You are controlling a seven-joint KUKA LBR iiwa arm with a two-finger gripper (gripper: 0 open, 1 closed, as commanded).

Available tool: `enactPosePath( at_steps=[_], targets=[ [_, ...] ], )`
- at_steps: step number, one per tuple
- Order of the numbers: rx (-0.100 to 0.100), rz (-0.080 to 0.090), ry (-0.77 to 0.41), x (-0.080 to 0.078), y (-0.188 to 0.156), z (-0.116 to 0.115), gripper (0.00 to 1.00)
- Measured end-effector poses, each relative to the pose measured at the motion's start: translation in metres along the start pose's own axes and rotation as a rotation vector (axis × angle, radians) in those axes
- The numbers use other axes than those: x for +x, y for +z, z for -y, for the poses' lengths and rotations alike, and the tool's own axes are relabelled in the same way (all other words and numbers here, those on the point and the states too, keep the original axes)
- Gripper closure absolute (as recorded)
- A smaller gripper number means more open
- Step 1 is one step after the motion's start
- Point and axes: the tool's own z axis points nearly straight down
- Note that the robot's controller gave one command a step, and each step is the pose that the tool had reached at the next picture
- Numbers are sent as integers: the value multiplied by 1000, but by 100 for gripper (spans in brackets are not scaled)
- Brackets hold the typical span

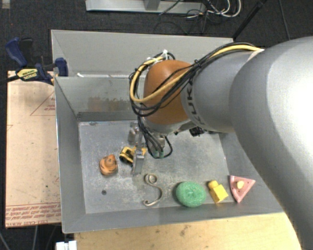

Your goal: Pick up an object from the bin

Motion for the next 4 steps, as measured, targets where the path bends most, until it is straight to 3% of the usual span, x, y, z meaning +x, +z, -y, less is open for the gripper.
enactPosePath(
  at_steps=[1,2,3,4],
  targets=[
    [2,3,-24,12,9,6,100],
    [2,3,-24,12,9,6,100],
    [2,1,-16,20,-14,9,100],
    [1,2,-8,-8,-39,23,100]
  ],
)
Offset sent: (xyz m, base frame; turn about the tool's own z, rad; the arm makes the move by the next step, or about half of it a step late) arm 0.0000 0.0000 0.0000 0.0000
